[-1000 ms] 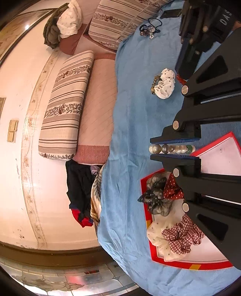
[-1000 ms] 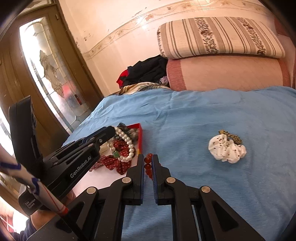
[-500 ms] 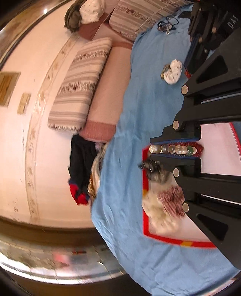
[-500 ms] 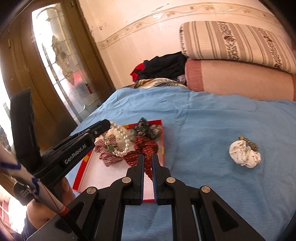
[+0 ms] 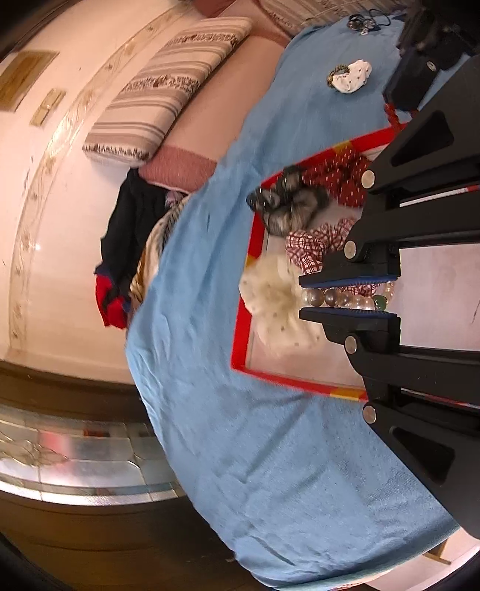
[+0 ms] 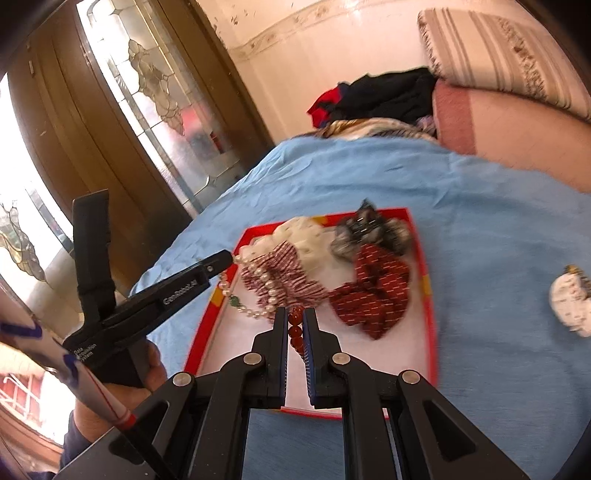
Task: Organize jewelry
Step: 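Carry the pearl and red bead bracelets over the red-rimmed tray, then lower both bracelets into the tray and open both grippers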
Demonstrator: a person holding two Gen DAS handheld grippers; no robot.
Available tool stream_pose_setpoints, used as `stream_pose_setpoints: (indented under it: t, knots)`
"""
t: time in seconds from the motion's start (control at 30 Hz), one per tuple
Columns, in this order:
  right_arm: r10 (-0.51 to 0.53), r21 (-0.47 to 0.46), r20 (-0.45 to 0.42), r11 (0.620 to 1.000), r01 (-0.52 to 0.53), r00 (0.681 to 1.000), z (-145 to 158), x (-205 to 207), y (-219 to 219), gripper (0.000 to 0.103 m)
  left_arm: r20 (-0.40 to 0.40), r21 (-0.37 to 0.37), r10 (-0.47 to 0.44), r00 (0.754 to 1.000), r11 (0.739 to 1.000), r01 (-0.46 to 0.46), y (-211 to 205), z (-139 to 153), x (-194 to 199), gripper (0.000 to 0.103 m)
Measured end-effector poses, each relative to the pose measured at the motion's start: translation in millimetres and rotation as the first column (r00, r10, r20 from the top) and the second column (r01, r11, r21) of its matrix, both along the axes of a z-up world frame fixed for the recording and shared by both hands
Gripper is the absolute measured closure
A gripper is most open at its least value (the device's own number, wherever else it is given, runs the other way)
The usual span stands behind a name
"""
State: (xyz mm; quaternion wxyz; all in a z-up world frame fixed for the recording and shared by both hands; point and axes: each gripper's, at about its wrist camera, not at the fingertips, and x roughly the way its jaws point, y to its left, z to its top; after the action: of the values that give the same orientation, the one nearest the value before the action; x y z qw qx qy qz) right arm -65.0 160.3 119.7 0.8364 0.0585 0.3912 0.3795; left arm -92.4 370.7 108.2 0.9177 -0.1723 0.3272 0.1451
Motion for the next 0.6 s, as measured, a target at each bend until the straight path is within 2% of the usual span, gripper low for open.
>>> stream_pose_setpoints:
  t: [0.27, 0.6]
  knots:
    - [0.017, -0.027, -0.033, 0.999, -0.018, 0.999, -15.7, 12.6, 23.9, 0.095, -0.054, -0.002, 0.022, 0.998, 1.000, -0.022, 4.6, -10.3, 8.5, 0.093]
    - [-0.031, -0.056, -0.080, 0.998, 0.026, 0.996, -37.7, 25.9, 15.8, 0.095, -0.126, -0.017, 0.050, 0.991, 0.998, -0.052, 18.2, -25.1, 10.2, 0.093]
